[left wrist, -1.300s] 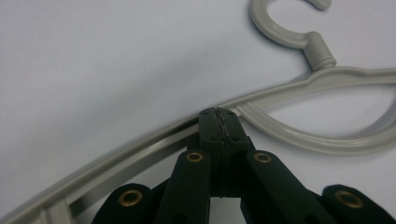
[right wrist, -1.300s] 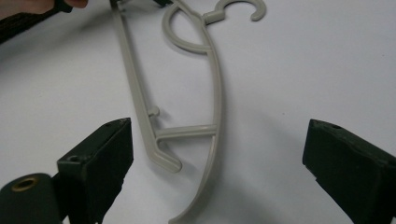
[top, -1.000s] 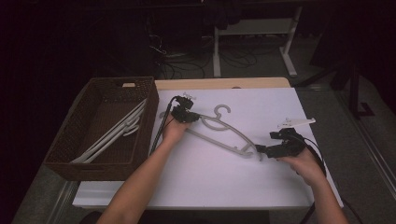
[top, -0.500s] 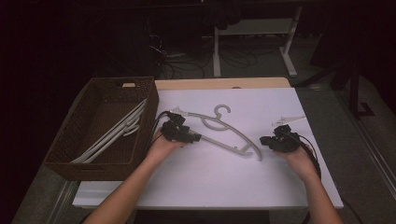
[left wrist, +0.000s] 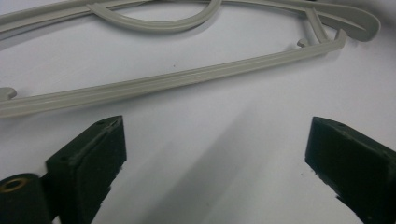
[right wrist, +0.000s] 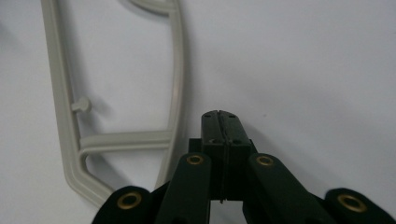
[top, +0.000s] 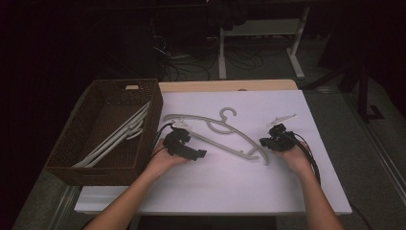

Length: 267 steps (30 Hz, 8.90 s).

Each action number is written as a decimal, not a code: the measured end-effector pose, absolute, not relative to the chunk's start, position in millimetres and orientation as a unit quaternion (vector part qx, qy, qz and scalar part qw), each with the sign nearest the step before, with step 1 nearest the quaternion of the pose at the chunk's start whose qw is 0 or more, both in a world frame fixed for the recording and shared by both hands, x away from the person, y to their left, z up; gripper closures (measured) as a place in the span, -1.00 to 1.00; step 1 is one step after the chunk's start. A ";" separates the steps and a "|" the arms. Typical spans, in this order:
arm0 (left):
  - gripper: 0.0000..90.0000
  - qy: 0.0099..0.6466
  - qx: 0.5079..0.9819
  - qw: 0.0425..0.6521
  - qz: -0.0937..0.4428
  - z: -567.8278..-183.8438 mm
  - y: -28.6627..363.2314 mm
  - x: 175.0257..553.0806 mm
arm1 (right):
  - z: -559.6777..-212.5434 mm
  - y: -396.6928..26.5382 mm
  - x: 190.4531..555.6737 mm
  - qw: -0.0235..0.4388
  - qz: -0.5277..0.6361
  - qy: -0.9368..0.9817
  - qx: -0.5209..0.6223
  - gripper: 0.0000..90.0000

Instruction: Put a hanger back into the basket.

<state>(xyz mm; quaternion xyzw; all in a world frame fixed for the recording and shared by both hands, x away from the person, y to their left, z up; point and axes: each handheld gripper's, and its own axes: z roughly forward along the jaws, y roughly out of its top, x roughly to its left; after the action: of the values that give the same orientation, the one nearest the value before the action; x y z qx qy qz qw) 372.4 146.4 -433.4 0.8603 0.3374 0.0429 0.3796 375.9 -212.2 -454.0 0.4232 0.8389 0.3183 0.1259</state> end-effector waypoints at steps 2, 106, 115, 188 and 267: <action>-0.93 0.338 0.860 0.380 0.044 -433.1 146.7 372.4 | -455.3 -209.9 375.1 0.119 0.316 0.844 0.417 0.98; -0.01 0.469 0.832 0.262 0.140 -447.3 102.9 495.6 | -435.8 -193.9 314.8 0.119 0.397 0.835 0.362 -0.47; 0.20 0.466 0.834 0.256 0.147 -447.0 103.1 496.1 | -435.5 -194.2 314.3 0.123 0.396 0.835 0.362 -0.47; -0.61 0.210 0.893 0.398 -0.014 -421.6 112.0 332.5 | -442.5 -173.0 450.0 0.123 0.328 0.833 0.428 0.98; 0.82 0.241 0.888 0.392 -0.015 -317.2 152.2 353.4 | -399.7 -211.6 338.2 0.149 0.419 0.799 0.404 -0.82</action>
<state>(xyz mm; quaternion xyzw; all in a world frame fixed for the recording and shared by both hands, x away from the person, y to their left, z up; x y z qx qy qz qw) 353.4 152.2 -317.2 0.8877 0.2409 -0.0153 0.3921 338.2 -211.6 -399.7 0.4036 0.7995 0.4193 0.1486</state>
